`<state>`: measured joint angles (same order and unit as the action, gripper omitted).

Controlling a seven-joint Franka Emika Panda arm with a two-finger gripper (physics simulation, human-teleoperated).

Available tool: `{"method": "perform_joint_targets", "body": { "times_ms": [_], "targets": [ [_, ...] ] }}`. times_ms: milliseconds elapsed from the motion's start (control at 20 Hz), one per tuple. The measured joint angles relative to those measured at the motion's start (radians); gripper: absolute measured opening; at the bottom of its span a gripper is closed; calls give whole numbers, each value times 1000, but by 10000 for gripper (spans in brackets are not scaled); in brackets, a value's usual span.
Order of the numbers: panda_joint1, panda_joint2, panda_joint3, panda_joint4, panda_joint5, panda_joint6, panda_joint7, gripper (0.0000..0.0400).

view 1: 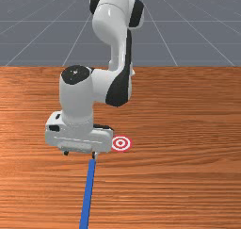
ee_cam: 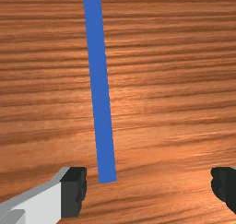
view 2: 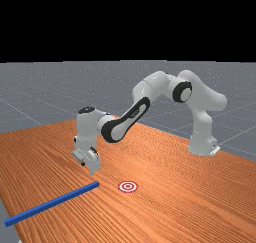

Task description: Pull the pivot to the target area

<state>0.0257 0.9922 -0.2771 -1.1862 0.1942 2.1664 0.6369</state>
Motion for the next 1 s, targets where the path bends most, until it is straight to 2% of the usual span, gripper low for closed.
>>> {"method": "perform_joint_targets", "body": {
  "times_ms": [100,150,200,250,300,350,500,550,600,650,750,800,850,950,1000],
  "targets": [
    [31,-15,2,-27,-5,11,22,400],
    [65,-54,-5,-126,21,141,92,400],
    [86,-65,-5,-149,21,166,110,400],
    [97,-54,-5,-115,12,105,124,400],
    [105,-54,-5,-114,10,100,132,400],
    [134,-21,-43,-67,-36,56,180,400],
    [140,34,-48,-44,-39,91,194,400],
    [112,14,2,-114,15,212,141,400],
    [112,24,3,-114,16,217,142,400],
    [110,39,1,-85,10,171,146,400],
    [109,47,7,-105,19,234,142,400],
    [107,62,8,-92,18,230,144,400],
    [99,86,9,-34,7,168,130,400],
    [97,96,7,-18,10,175,139,400],
    [95,107,4,11,7,137,150,400]
  ]
}}
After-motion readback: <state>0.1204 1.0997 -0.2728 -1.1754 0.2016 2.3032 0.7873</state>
